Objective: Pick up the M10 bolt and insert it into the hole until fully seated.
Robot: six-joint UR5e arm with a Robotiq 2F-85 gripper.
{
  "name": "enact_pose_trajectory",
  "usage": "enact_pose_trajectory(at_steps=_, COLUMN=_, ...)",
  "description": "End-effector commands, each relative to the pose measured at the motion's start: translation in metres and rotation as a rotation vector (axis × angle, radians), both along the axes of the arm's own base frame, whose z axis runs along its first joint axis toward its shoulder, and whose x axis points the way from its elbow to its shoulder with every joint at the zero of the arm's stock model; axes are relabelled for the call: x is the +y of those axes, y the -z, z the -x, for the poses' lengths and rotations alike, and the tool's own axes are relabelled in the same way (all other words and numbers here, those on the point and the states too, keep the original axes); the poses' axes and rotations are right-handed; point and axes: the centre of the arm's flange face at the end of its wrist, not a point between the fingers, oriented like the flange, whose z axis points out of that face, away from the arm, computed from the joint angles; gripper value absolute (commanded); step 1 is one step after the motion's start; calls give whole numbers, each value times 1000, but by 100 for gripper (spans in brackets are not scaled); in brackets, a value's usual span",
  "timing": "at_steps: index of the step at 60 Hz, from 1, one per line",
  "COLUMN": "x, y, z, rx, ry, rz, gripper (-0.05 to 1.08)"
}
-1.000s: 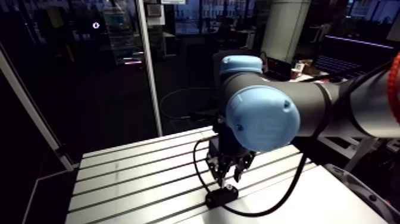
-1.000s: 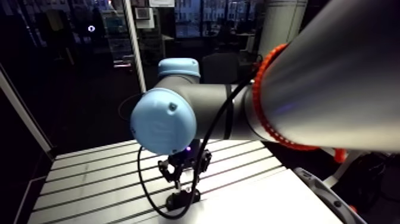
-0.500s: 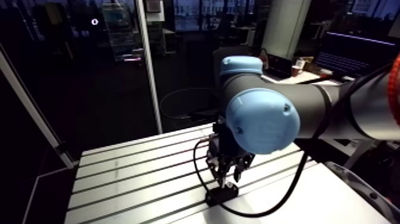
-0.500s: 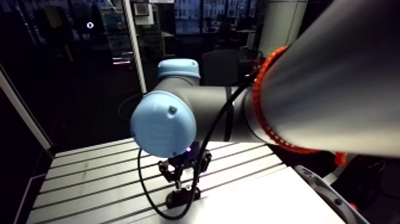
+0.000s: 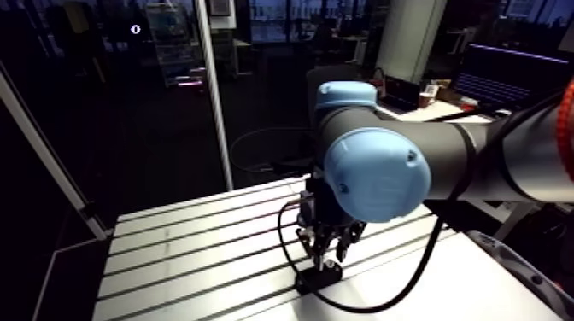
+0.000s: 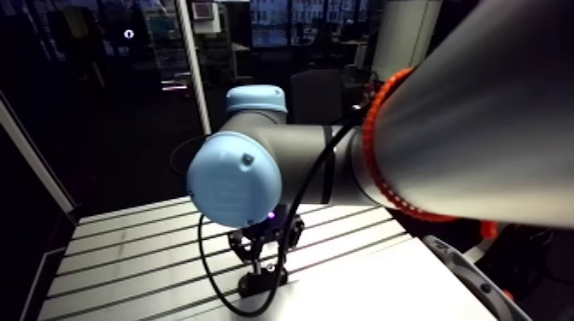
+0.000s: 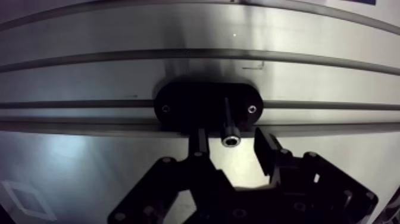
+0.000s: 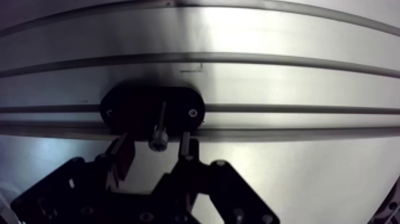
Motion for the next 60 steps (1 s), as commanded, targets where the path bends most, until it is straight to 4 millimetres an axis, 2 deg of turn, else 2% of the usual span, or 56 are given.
enact_pose_trajectory(at_steps=1, x=0, y=1, z=-1, rx=-4, ry=0, rz=0, gripper=49)
enact_pose_trajectory(at_steps=41, x=1, y=1, z=-2, rx=-9, ry=0, rz=-15, gripper=56)
enact_pose_trajectory(at_steps=60, x=2, y=9, z=0, rx=-11, ry=-3, rz=-14, gripper=58)
